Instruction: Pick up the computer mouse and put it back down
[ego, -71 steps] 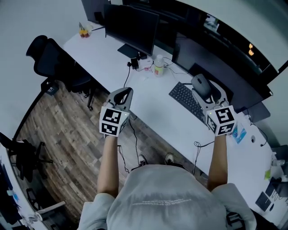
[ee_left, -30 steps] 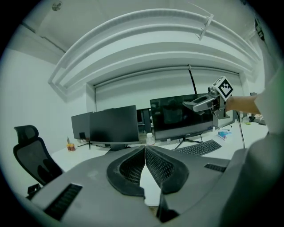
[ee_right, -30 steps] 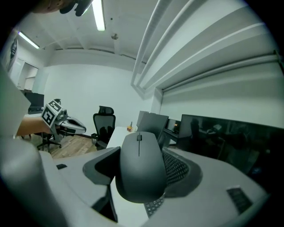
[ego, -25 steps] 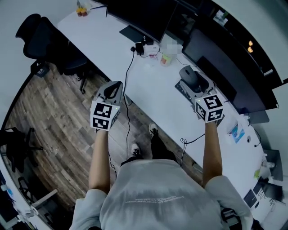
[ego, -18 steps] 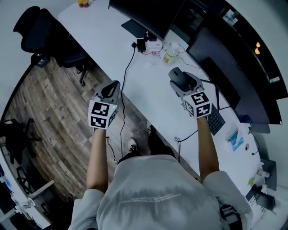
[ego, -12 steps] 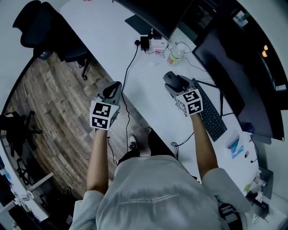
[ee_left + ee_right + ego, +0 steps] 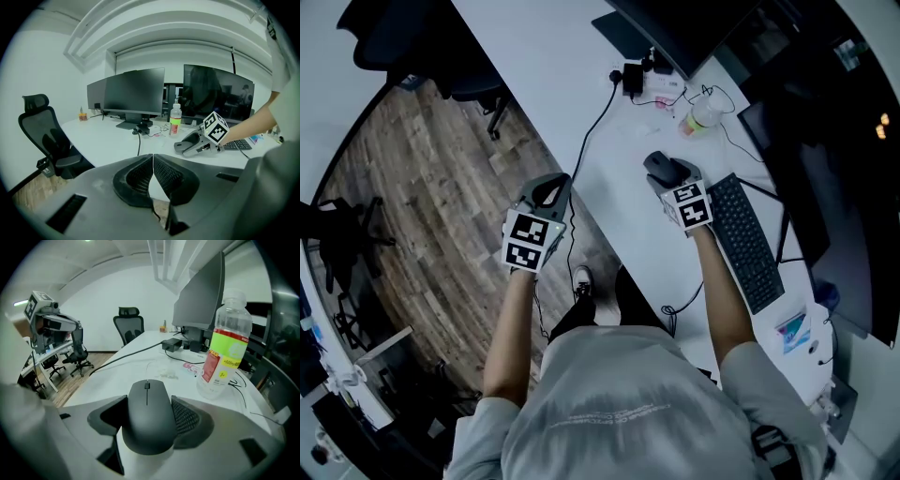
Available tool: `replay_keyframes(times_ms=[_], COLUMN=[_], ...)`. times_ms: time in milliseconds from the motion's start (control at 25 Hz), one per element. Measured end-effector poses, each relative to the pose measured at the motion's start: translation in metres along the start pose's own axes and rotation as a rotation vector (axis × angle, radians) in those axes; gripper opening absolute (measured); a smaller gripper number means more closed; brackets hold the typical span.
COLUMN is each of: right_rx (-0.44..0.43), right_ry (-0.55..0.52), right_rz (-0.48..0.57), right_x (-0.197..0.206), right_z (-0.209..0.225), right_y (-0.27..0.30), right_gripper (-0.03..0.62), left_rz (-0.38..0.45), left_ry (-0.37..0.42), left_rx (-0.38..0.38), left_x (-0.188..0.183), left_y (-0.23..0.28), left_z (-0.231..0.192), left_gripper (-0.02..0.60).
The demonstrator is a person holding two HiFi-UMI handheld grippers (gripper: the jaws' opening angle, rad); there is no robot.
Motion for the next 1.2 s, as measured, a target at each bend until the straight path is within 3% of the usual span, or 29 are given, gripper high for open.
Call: replay_keyframes(times_ms=[480, 600, 800, 1000, 1200], right_rx=[0.029, 0.036, 0.081, 0.162, 0.267], right_ry=[0.010, 0.010, 0.019, 0.023, 0.005], right_rz=[-0.015, -0.023, 0.010, 0.095, 0.196], right_x=[0.015, 0.012, -0.005, -0.038, -0.077], right_z=[-0.002, 0.002, 0.007, 0.013, 0.008], right_y=[0.020, 0.014, -0.018, -0.070, -0.135], right_gripper=[0.301, 0.351, 0.351, 0.296, 0.172], left_rz=[-0.015, 0.003, 0.049, 0.101, 0.162], left_ry=[-0.035, -0.037, -0.023, 0.023, 0.066], left_rx=[-0.055, -0.050, -0.032, 0.009, 0.060], left_x=[0.015, 0.013, -0.001, -0.025, -0.051], left_y=[-0.024, -0.028, -0.034, -0.039, -0.049], left_z=[-0.017, -0.020, -0.023, -0.018, -0.009], left_gripper=[0.014, 0.014, 0.014, 0.014, 0.014])
Point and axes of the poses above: the fingertips, and each gripper's own axes: y forward along the fingers, z to its right, x out of its underside, the point moved 3 cm from there along -y, backward along the fingers, and after that the axes turned 11 degrees about z, right-handed, at the moved point
